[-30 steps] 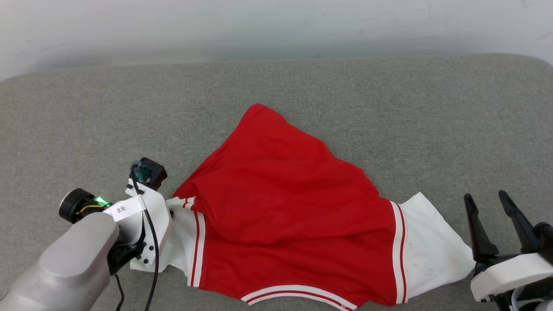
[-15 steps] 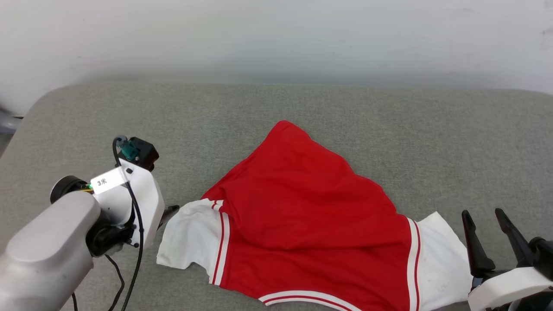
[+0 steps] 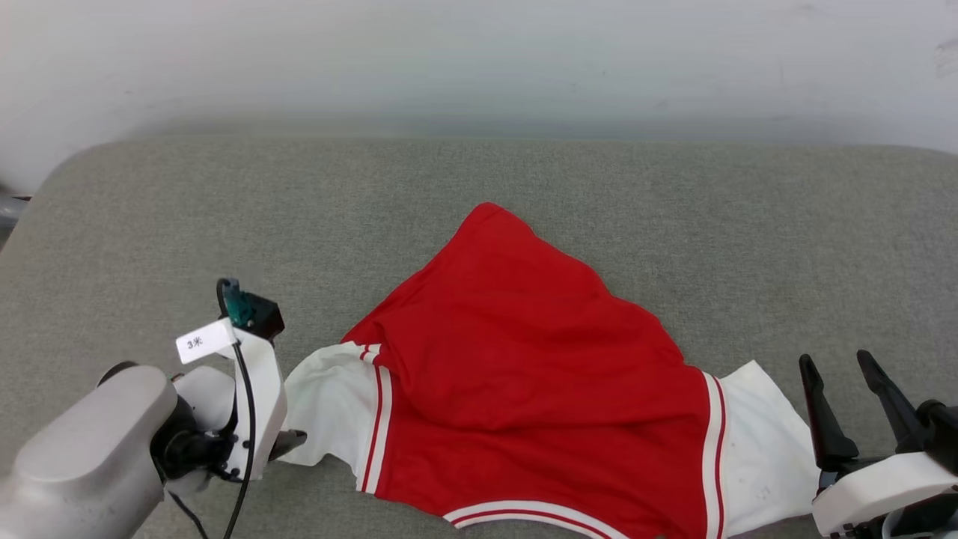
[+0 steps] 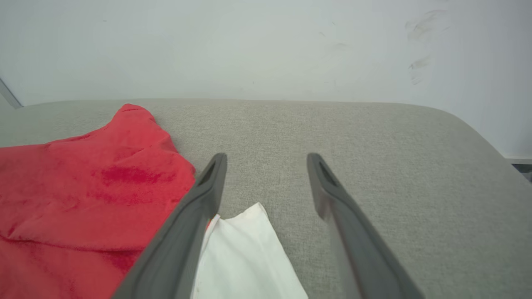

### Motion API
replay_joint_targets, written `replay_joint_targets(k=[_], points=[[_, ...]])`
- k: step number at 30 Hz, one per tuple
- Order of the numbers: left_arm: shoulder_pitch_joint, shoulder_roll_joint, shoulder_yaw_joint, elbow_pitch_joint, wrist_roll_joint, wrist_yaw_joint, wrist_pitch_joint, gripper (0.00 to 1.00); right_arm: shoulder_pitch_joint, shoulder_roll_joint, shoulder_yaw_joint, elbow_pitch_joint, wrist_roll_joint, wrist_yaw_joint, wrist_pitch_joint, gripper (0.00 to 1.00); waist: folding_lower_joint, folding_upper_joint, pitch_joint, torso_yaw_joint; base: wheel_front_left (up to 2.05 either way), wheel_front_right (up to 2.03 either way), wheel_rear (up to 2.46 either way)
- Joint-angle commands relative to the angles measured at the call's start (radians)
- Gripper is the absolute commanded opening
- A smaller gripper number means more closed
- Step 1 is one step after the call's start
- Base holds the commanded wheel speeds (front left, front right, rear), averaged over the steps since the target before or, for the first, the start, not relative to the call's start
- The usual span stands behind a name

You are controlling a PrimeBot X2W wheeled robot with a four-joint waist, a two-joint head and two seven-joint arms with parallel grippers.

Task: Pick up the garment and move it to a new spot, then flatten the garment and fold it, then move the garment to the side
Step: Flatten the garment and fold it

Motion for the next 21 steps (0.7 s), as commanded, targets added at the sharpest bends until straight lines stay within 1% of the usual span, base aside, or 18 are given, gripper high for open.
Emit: replay_joint_targets(k=[1,7,10,13,14,15,16,21], points=[[0.024,-0.008,-0.009,0.017,0.001,0.006,-0.003,1.00,-0.015,-0.007,0.000,-0.006,0.001,-0.001,0.002,1.00,0.0001,0.0000,0.014,-0.010,0.00,0.00,0.00],[0.060,-0.025,-0.030,0.089,0.017,0.002,-0.043,1.00,-0.023,-0.013,0.003,-0.010,0.004,-0.001,0.006,1.00,0.0001,0.0000,0.041,-0.027,0.00,0.00,0.00],[0.087,-0.053,-0.034,0.129,0.004,0.000,-0.066,1.00,-0.025,-0.015,0.000,-0.008,0.005,-0.001,0.005,1.00,0.0001,0.0000,0.047,-0.032,0.00,0.00,0.00],[0.107,-0.070,-0.058,0.154,-0.004,-0.008,-0.053,1.00,-0.022,-0.016,-0.001,-0.007,0.006,-0.001,0.008,1.00,0.0001,0.0000,0.046,-0.034,0.00,0.00,0.00],[0.112,-0.073,-0.064,0.158,-0.008,-0.012,-0.049,0.83,-0.020,-0.017,-0.003,-0.006,0.007,-0.001,0.009,1.00,0.0001,0.0000,0.044,-0.034,0.00,0.00,0.00],[0.113,-0.075,-0.068,0.161,-0.008,-0.012,-0.052,0.24,-0.018,-0.018,-0.004,-0.006,0.008,-0.001,0.011,1.00,0.0001,0.0000,0.042,-0.033,0.00,0.00,0.00],[0.110,-0.074,-0.070,0.162,-0.005,-0.014,-0.062,0.00,-0.017,-0.019,-0.006,-0.006,0.008,-0.001,0.013,1.00,0.0001,0.0000,0.038,-0.032,0.00,0.00,0.00],[0.084,-0.059,-0.058,0.152,0.008,-0.018,-0.119,0.00,-0.024,-0.034,-0.008,-0.017,0.001,-0.001,0.023,1.00,0.0001,0.0000,0.021,-0.027,0.00,0.00,0.00]])
